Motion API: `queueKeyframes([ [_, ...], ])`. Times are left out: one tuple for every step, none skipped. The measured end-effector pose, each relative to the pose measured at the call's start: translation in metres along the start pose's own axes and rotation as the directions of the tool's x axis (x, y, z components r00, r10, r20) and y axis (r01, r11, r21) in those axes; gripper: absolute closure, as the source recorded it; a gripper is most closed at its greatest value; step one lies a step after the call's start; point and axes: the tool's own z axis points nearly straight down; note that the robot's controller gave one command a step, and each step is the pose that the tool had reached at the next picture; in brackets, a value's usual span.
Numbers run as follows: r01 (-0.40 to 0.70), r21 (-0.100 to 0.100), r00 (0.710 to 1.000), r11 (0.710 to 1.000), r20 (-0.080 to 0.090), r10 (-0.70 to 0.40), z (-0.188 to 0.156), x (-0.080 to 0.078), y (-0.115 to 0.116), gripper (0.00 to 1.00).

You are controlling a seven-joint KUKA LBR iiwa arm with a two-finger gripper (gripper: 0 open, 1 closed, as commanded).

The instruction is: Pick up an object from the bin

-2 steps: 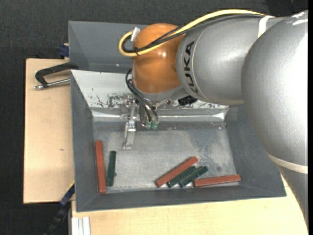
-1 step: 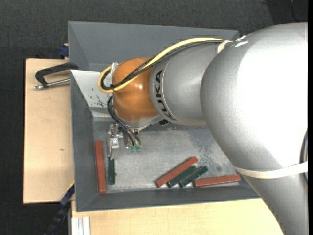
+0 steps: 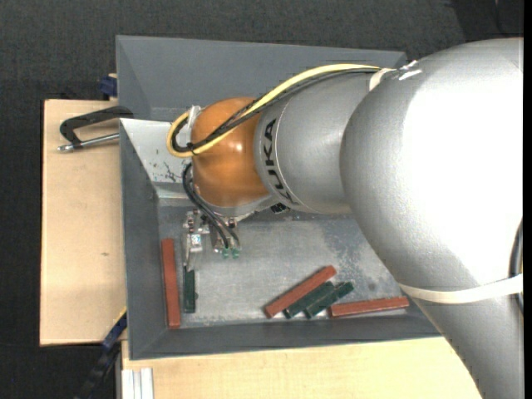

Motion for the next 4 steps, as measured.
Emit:
queueKeyframes([
  [0.548, 0.001, 0.836, 0.836, -0.004, -0.548, -0.012, 0.035, -0.019, 0.0],
  [0.551, 0.001, 0.834, 0.834, -0.003, -0.551, -0.012, 0.035, -0.019, 0.0],
  [0.881, -0.001, 0.472, 0.472, -0.001, -0.881, 0.003, 0.04, -0.006, 1.0],
  [0.882, -0.001, 0.472, 0.472, -0.001, -0.882, 0.003, 0.04, -0.006, 1.0],
])
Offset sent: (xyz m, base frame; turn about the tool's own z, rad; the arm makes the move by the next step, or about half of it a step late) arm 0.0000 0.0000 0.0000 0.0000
